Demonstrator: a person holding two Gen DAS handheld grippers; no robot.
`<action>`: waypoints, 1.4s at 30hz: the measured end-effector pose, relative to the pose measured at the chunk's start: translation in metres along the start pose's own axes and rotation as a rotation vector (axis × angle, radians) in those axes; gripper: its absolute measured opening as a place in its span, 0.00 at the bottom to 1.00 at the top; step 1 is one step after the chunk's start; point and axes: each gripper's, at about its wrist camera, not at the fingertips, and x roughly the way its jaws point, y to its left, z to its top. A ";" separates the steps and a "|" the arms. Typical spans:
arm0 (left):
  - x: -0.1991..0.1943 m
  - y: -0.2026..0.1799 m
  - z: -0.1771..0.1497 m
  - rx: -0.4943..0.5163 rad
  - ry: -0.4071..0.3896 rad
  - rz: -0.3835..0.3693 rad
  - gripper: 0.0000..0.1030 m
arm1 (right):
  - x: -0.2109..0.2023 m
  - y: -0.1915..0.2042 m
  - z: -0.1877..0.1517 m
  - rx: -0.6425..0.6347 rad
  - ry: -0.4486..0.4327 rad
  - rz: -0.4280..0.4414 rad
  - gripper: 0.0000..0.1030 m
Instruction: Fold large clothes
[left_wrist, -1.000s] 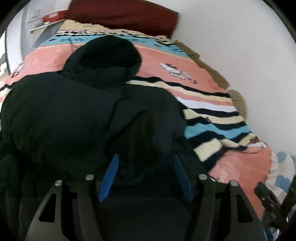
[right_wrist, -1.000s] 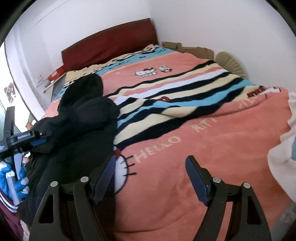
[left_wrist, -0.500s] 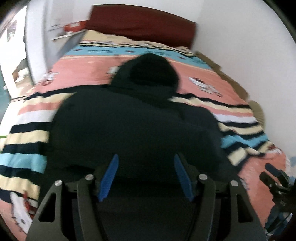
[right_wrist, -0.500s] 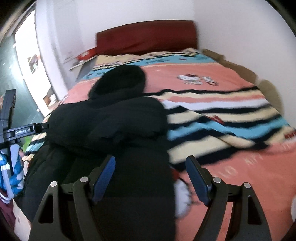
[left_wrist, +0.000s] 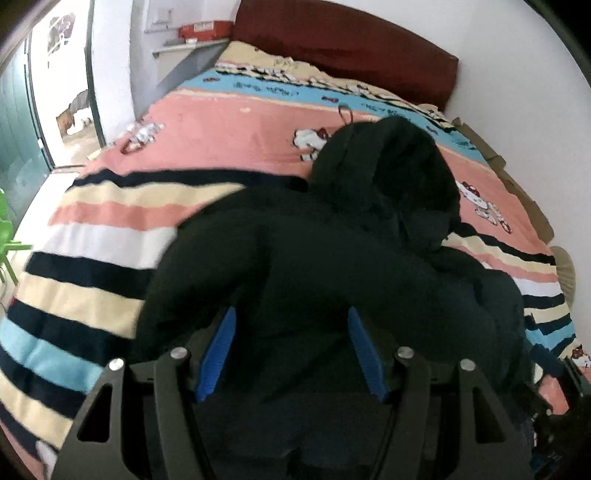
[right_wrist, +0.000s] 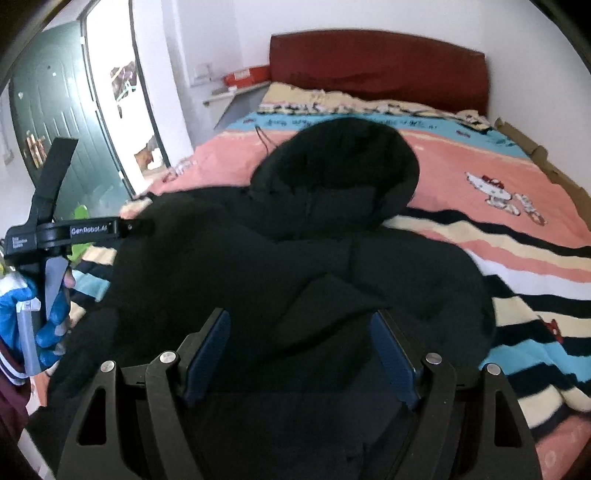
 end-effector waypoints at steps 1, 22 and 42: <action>0.009 -0.001 -0.005 0.009 0.007 0.001 0.59 | 0.006 -0.001 -0.002 -0.001 0.012 -0.004 0.75; -0.010 -0.037 -0.062 0.142 -0.072 0.138 0.65 | 0.010 -0.024 -0.031 -0.035 0.066 -0.041 0.75; -0.004 -0.041 -0.084 0.164 -0.095 0.163 0.65 | 0.011 -0.035 -0.053 -0.018 0.123 -0.085 0.78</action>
